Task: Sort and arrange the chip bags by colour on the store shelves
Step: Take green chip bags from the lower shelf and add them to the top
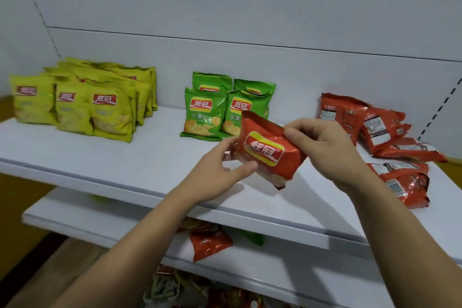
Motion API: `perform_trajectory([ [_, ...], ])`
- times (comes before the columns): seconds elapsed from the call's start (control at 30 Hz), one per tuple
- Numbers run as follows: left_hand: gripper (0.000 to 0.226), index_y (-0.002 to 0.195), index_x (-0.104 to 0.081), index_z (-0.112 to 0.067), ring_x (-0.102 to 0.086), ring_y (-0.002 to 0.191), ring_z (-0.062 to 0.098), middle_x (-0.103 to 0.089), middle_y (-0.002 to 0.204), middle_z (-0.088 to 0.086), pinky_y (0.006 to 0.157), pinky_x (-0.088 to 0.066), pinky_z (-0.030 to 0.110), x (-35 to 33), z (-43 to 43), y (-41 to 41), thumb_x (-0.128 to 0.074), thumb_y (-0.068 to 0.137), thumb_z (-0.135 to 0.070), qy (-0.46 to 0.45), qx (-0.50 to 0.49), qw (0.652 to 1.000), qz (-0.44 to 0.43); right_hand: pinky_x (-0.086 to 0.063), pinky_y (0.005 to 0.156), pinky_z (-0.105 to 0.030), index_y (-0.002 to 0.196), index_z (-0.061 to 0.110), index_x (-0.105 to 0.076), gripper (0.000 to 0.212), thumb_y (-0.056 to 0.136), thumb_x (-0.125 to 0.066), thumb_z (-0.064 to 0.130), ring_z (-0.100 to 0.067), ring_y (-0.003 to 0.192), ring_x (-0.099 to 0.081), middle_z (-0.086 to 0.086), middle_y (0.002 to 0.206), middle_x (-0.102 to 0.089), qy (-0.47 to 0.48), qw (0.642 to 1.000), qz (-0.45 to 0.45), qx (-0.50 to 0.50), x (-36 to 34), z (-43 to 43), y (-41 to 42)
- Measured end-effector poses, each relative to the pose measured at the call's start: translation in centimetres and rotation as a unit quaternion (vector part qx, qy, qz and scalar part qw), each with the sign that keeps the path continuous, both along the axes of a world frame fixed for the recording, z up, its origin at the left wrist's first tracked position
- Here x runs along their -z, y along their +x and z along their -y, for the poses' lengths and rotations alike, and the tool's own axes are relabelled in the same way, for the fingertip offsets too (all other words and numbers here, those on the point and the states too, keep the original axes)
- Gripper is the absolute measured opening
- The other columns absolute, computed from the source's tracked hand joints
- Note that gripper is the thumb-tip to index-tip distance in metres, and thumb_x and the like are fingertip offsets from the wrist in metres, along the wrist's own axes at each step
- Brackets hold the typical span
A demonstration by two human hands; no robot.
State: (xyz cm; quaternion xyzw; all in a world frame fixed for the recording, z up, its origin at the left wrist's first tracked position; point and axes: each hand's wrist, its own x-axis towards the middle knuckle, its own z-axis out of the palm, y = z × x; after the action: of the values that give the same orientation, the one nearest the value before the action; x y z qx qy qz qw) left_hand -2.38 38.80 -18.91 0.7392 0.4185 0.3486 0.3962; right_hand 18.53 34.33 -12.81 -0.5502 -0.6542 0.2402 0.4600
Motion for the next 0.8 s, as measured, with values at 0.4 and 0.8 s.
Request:
perform_trajectory([
  [0.4, 0.044, 0.107, -0.070, -0.019, -0.071, 0.092, 0.015, -0.075, 0.098, -0.004, 0.088, -0.055, 0.037, 1.5, 4.0, -12.3, -0.075, 0.071, -0.044, -0.112, -0.154, 0.976, 0.106, -0.045, 0.062, -0.029, 0.076, 0.021, -0.065, 0.018, 0.093, -0.060, 0.026, -0.013, 0.070, -0.063, 0.010, 0.070, -0.065, 0.069, 0.988, 0.137, -0.029, 1.6, -4.8, -11.5],
  [0.8, 0.053, 0.090, -0.070, -0.010, -0.072, 0.078, 0.017, -0.075, 0.086, 0.003, 0.074, -0.059, 0.036, 10.0, 9.2, -32.8, -0.062, 0.073, -0.060, -0.122, -0.437, 0.870, 0.191, -0.043, 0.060, -0.010, 0.111, 0.029, -0.057, 0.038, 0.079, -0.075, 0.038, 0.004, 0.073, -0.060, 0.018, 0.089, -0.061, -0.030, 0.958, 0.114, -0.261, 8.3, -3.1, -35.0],
])
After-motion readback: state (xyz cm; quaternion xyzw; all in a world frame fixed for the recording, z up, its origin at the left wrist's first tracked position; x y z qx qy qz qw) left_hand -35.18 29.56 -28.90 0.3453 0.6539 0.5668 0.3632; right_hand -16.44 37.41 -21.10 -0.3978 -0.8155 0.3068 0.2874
